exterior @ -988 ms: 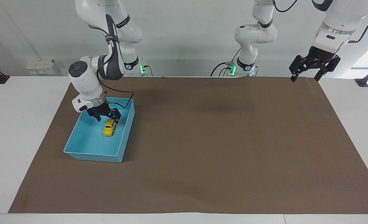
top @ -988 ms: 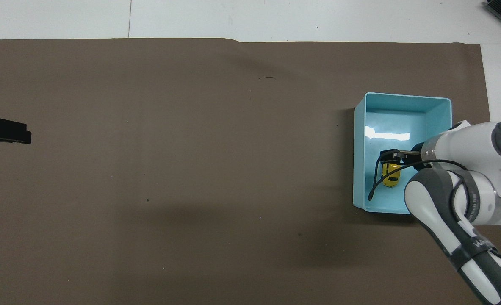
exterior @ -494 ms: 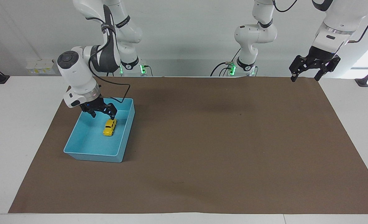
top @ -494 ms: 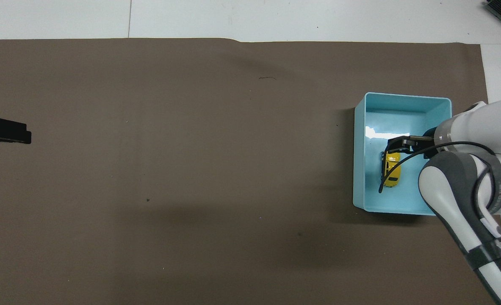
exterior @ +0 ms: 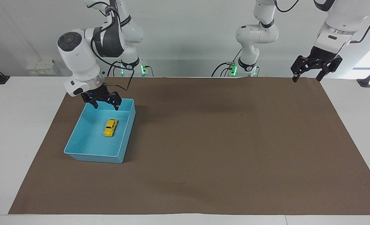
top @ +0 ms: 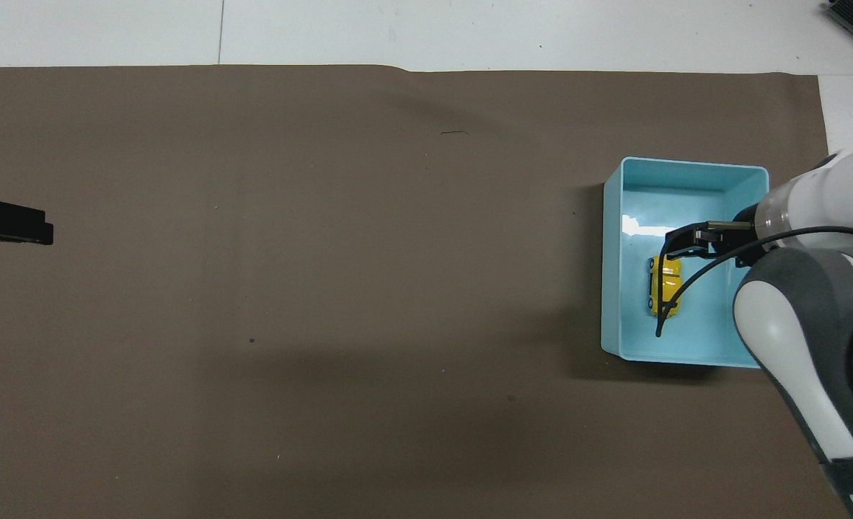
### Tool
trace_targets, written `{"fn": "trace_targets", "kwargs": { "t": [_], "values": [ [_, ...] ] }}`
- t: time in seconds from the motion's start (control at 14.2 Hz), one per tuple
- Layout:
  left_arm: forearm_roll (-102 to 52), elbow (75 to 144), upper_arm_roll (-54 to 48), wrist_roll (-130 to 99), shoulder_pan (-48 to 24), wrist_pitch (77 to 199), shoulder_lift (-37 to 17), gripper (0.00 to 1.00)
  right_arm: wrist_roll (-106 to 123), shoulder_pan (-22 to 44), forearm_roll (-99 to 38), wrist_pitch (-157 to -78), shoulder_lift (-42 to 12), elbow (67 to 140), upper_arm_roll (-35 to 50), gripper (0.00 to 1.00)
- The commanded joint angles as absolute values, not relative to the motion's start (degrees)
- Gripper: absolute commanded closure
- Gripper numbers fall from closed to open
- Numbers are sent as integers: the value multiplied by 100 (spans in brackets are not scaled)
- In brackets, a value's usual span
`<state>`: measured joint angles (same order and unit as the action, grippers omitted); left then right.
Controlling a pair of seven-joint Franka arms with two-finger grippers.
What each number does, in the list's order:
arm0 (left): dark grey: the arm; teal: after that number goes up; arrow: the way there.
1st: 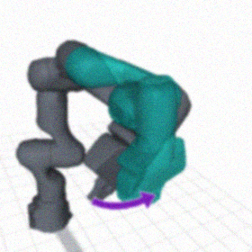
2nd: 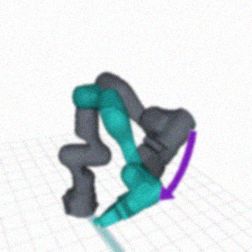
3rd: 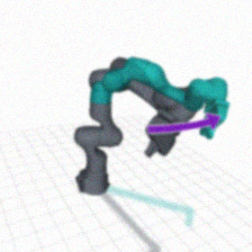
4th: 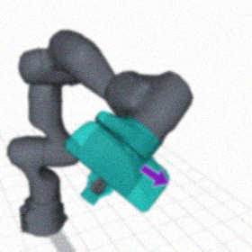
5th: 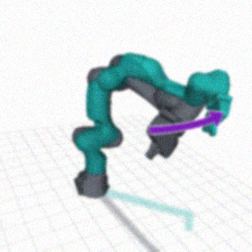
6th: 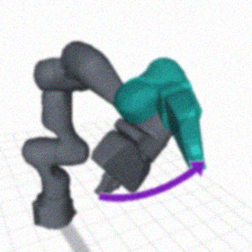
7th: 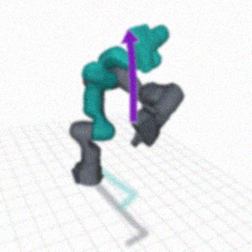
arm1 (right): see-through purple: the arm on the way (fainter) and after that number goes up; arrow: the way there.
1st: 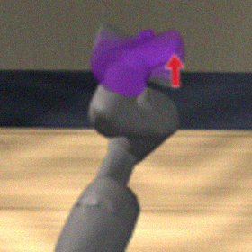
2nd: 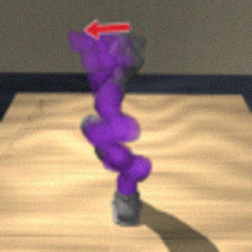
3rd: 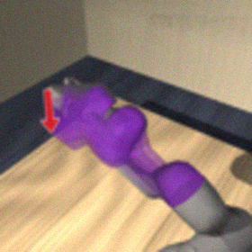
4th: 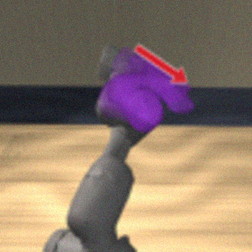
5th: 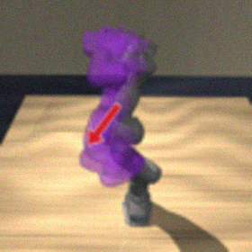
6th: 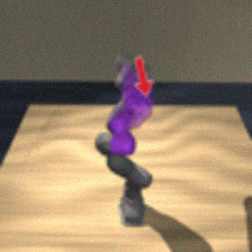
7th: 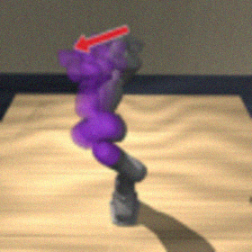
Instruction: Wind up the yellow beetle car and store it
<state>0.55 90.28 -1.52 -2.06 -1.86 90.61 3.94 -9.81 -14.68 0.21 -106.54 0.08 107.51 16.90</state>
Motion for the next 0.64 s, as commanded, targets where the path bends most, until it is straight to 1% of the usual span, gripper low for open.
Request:
{"fn": "trace_targets", "kwargs": {
  "t": [0.0,0.14,0.35,0.56],
  "values": [
    [79,8947,-185,-185,-123,8947,422,0,-1107,-1529,-26,-10310,61,10494,1731,0],
    [79,8956,-185,-185,-123,8947,413,0,-1107,-1538,-35,-10266,140,10424,1714,0],
    [79,8947,-185,-185,-123,8947,413,0,-1107,-1538,-44,-10012,185,10091,1731,0],
    [79,8947,-185,-185,-123,8947,413,0,-1081,-1556,-9,-9310,158,9468,1696,0]
  ]
}}
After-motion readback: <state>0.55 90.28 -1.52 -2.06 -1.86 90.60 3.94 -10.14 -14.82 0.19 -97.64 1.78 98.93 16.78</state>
